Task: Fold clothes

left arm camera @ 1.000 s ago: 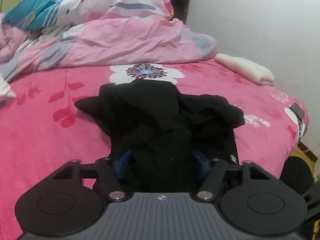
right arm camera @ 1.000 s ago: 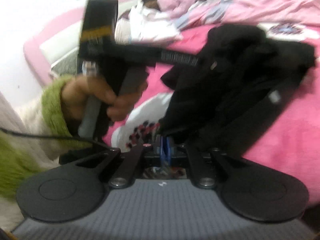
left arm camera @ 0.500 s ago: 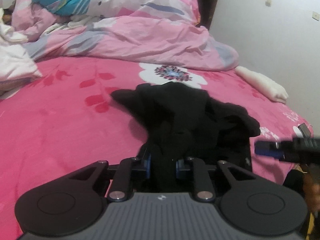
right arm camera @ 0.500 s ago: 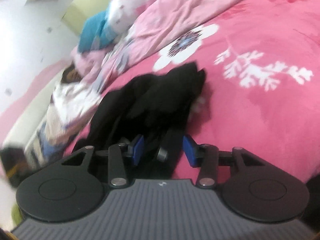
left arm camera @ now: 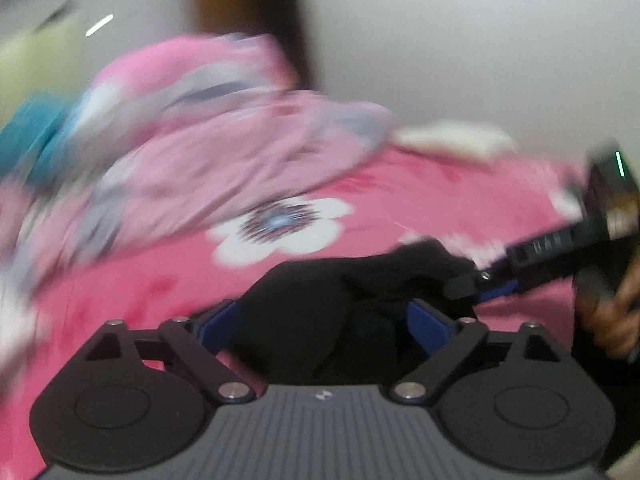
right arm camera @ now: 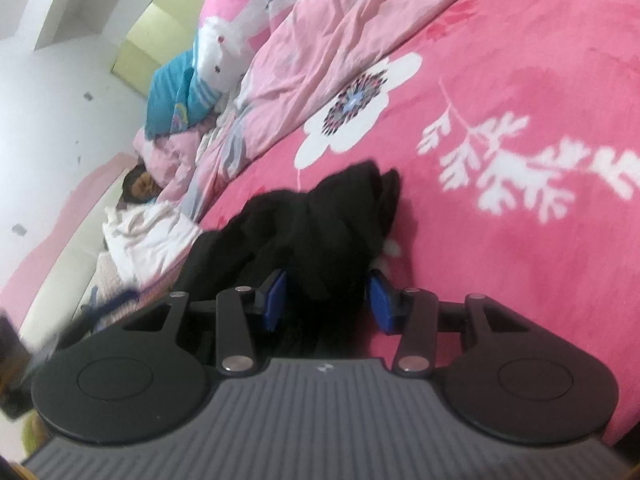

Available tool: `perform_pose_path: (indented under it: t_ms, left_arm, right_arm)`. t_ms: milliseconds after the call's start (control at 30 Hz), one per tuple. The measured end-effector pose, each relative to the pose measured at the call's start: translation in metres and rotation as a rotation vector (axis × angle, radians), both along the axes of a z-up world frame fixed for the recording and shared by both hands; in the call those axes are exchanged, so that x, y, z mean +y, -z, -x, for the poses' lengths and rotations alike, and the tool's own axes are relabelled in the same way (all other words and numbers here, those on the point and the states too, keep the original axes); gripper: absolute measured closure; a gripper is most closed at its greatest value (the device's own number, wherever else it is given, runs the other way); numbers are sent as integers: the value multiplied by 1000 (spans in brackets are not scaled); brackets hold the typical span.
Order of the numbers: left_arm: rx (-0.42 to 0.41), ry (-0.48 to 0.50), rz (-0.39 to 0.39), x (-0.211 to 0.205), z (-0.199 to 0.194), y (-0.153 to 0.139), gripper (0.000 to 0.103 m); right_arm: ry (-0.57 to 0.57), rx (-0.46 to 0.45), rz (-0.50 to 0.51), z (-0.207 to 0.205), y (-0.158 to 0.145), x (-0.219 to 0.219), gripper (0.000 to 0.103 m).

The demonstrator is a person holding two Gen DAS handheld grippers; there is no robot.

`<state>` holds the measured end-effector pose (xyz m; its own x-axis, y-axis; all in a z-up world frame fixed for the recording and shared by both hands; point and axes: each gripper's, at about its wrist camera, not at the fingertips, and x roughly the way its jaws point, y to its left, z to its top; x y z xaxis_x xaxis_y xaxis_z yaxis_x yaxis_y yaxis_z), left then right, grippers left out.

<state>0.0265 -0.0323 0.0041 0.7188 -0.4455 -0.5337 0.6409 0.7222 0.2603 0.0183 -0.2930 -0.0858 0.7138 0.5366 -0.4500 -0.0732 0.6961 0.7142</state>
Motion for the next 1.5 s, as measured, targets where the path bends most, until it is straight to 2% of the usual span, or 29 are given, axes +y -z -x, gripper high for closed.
perform_pose_path:
  t_ms: [100,167,233,267,333,400,467,500,667,800,933,1067,1300,1400,1500]
  left_arm:
    - [-7,121,-175,-42,-15,18,10]
    - [34,134,-242,-57,-31,31,10]
    - [79,128,-300,-68,-47,44,15]
    - [101,117,-298,-67,-52,46,24]
    - [147,97,-265,-60,-59,47,36]
    - [162,64,-211,-50,-60,41,59]
    - [162,23,-160,-37,-59,34,74]
    - [157,0,-138,-31,-58,29,80]
    - [124,-121,-33,6,-52,6,91]
    - [152,-242,69,41,-55,-6,92]
    - [237,-355,172,76,-60,-2,92]
    - [259,-440,243,101,-53,0,92]
    - [236,-617,373,146,-19,-6,94]
    - [268,-698,442,173,3,-2,94]
    - [317,-756,474,190,24,9,94]
  right_arm:
    - [-47,10,11,4,5,7,60]
    - [-63,2,26,6,7,10,60]
    - [-69,-14,43,9,7,12,60]
    - [-70,-17,42,9,8,12,61]
    - [-71,-18,68,7,9,15,69]
    - [-73,-18,97,6,10,18,91]
    - [-84,-30,122,4,10,22,102]
    - [-85,-39,131,4,10,24,102]
    - [-52,-78,183,7,0,24,103]
    - [-9,-101,204,9,-10,15,103]
    - [22,-117,223,5,-20,9,103]
    - [40,-162,271,-4,-36,9,103]
    - [43,-273,370,-31,-72,19,103]
    - [26,-316,385,-49,-87,24,103]
    - [-20,-357,411,-74,-98,39,103]
